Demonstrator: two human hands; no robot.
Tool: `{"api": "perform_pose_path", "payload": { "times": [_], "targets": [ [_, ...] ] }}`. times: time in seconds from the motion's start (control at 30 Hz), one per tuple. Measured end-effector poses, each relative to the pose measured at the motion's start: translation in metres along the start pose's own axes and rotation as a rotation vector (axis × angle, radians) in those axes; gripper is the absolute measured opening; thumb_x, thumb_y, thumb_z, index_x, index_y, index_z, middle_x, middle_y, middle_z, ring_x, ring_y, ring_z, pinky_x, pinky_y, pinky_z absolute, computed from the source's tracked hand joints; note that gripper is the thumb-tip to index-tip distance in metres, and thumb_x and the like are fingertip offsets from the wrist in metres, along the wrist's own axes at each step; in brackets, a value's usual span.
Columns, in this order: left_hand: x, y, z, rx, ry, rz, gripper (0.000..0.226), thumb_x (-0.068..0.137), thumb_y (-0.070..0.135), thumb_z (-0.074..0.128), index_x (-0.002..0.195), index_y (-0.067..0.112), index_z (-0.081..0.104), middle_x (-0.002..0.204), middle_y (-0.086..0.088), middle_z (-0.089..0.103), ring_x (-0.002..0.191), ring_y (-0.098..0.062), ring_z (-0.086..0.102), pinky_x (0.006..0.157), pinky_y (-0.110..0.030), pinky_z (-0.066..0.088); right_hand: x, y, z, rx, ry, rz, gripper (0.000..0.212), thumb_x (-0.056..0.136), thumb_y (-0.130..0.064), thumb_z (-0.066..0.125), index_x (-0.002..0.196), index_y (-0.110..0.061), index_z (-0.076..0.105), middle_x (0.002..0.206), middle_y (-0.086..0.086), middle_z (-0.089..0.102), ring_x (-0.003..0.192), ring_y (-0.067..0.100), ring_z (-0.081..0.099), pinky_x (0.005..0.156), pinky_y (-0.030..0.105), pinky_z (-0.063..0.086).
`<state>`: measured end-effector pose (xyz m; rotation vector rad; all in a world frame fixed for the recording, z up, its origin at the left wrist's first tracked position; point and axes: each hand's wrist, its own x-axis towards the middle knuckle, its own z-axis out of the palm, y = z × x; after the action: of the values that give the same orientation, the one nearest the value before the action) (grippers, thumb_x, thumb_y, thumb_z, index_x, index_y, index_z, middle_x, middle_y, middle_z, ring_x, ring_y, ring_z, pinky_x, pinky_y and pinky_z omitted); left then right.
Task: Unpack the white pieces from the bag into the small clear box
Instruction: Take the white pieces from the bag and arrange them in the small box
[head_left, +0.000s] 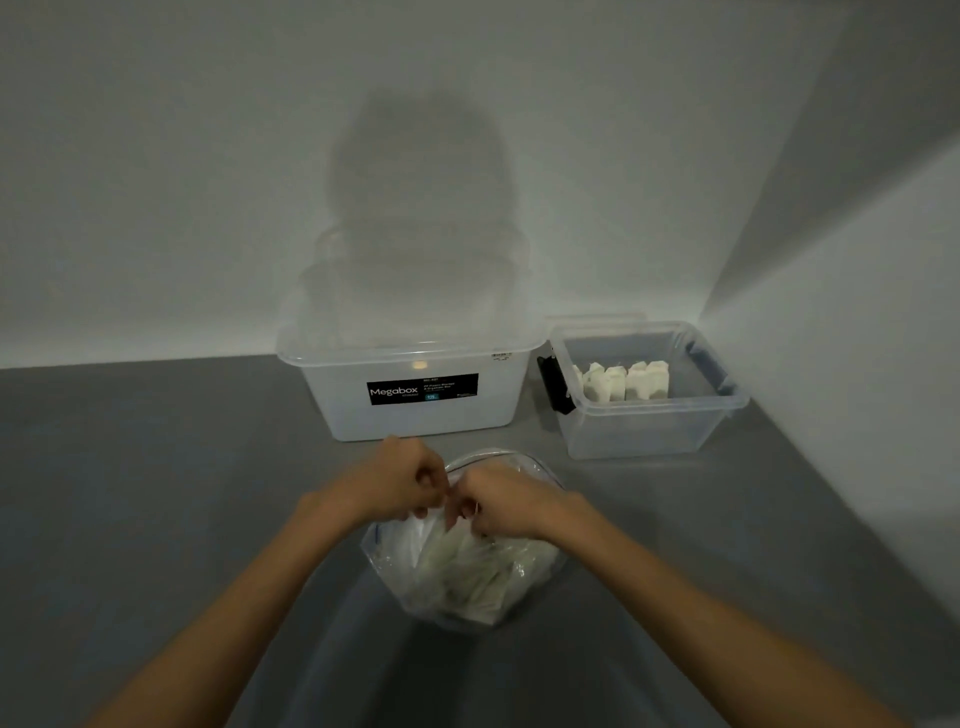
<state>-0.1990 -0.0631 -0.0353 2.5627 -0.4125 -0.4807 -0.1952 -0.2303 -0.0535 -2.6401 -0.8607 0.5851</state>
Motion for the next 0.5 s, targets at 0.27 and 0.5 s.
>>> {"api": "perform_pose_path", "payload": {
  "times": [0.27, 0.5],
  "targets": [
    [-0.012, -0.014, 0.033, -0.162, 0.119, 0.004, 0.014, 0.085, 0.003, 0.059, 0.094, 0.008, 0.069, 0.078, -0.002, 0.07, 0.06, -0.007, 0.066, 0.048, -0.013, 0.049, 0.002, 0.001, 0.027, -0.009, 0.084, 0.088, 0.019, 0.085, -0.01, 0.064, 0.103, -0.01, 0.07, 0.1, 0.008, 0.068, 0.09, 0.023, 0.064, 0.073, 0.031, 0.05],
    [-0.017, -0.016, 0.037, -0.343, 0.369, 0.035, 0.013, 0.091, 0.014, 0.06, 0.098, 0.014, 0.071, 0.081, 0.007, 0.069, 0.068, -0.005, 0.066, 0.061, -0.007, 0.046, -0.011, 0.008, 0.002, 0.287, 0.327, 0.149, 0.007, 0.084, -0.019, 0.07, 0.085, -0.013, 0.073, 0.08, 0.0, 0.07, 0.075, 0.012, 0.066, 0.069, 0.023, 0.051]
  ]
}}
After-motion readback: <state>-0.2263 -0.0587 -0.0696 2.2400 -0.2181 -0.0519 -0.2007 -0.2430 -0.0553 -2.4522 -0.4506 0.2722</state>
